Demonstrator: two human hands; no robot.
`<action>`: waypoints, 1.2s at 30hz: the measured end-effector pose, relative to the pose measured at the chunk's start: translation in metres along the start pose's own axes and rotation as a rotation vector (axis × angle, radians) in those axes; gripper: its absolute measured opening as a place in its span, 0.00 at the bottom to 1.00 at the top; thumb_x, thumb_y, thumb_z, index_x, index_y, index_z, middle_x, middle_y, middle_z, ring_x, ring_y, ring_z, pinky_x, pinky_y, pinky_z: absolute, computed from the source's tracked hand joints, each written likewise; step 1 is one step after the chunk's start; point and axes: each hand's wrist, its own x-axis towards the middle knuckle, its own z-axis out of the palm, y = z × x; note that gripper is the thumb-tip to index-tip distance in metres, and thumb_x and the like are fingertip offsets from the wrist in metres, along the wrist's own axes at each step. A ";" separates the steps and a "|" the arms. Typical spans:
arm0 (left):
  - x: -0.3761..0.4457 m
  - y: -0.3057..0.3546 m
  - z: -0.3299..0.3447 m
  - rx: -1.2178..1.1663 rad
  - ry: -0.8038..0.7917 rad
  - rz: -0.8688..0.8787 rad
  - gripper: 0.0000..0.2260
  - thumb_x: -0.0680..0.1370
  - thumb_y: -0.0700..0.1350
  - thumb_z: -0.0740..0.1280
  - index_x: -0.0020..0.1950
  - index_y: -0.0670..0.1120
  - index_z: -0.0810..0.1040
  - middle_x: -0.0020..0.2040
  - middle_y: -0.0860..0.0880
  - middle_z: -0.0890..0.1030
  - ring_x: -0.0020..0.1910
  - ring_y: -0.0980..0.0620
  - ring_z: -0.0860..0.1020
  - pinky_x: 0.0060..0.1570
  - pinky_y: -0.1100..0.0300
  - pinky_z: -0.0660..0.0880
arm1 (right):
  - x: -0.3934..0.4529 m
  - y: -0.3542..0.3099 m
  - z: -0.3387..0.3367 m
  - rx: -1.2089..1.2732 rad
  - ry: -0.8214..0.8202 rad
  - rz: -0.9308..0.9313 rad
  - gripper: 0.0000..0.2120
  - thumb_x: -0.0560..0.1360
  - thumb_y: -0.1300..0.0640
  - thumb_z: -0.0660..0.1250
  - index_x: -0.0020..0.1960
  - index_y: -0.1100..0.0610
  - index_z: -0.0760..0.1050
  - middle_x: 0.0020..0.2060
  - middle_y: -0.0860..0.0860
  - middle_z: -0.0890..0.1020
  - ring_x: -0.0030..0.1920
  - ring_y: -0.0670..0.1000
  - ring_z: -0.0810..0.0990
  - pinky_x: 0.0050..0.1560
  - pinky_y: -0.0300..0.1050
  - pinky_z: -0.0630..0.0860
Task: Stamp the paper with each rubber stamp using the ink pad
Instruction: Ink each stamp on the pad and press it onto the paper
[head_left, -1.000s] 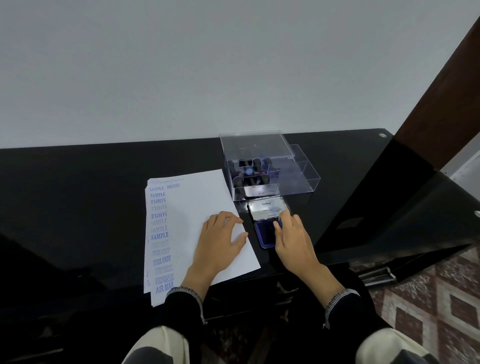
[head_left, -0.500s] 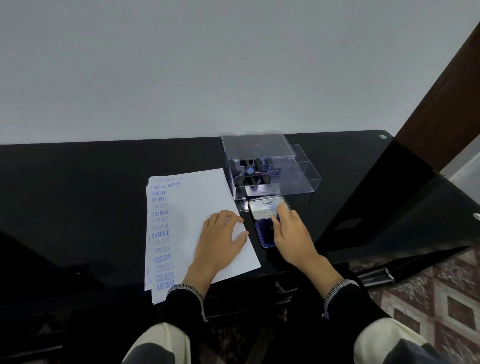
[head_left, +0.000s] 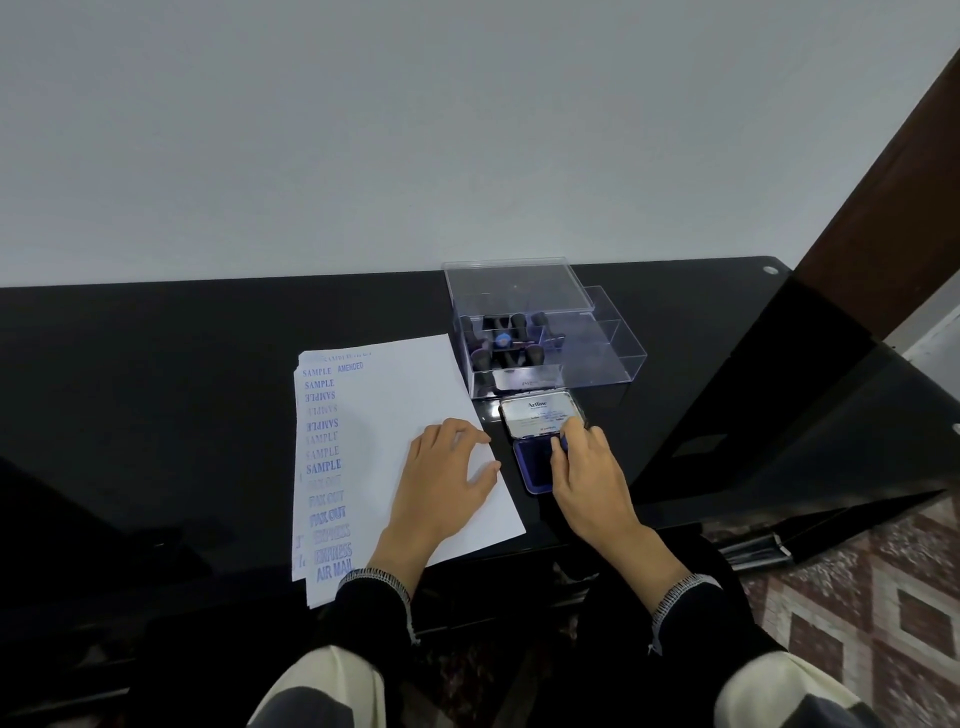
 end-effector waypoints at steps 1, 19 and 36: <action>0.000 0.000 0.000 0.002 0.002 0.000 0.14 0.79 0.56 0.62 0.62 0.53 0.75 0.62 0.56 0.71 0.62 0.54 0.68 0.64 0.61 0.60 | 0.003 0.000 -0.001 -0.008 -0.020 -0.009 0.07 0.81 0.60 0.57 0.46 0.52 0.60 0.40 0.48 0.69 0.40 0.49 0.67 0.37 0.42 0.65; 0.000 0.000 0.000 0.007 0.008 0.001 0.14 0.79 0.56 0.63 0.62 0.53 0.75 0.61 0.55 0.72 0.62 0.54 0.68 0.63 0.61 0.60 | 0.015 0.002 -0.008 0.002 -0.156 0.001 0.05 0.81 0.59 0.56 0.48 0.53 0.61 0.39 0.50 0.71 0.39 0.50 0.69 0.34 0.42 0.65; 0.000 -0.001 0.001 0.014 0.010 0.000 0.14 0.78 0.55 0.63 0.61 0.53 0.75 0.61 0.56 0.72 0.62 0.54 0.68 0.62 0.63 0.59 | 0.009 0.000 -0.006 -0.027 -0.090 -0.024 0.06 0.80 0.62 0.58 0.48 0.54 0.62 0.35 0.45 0.66 0.37 0.50 0.67 0.35 0.42 0.64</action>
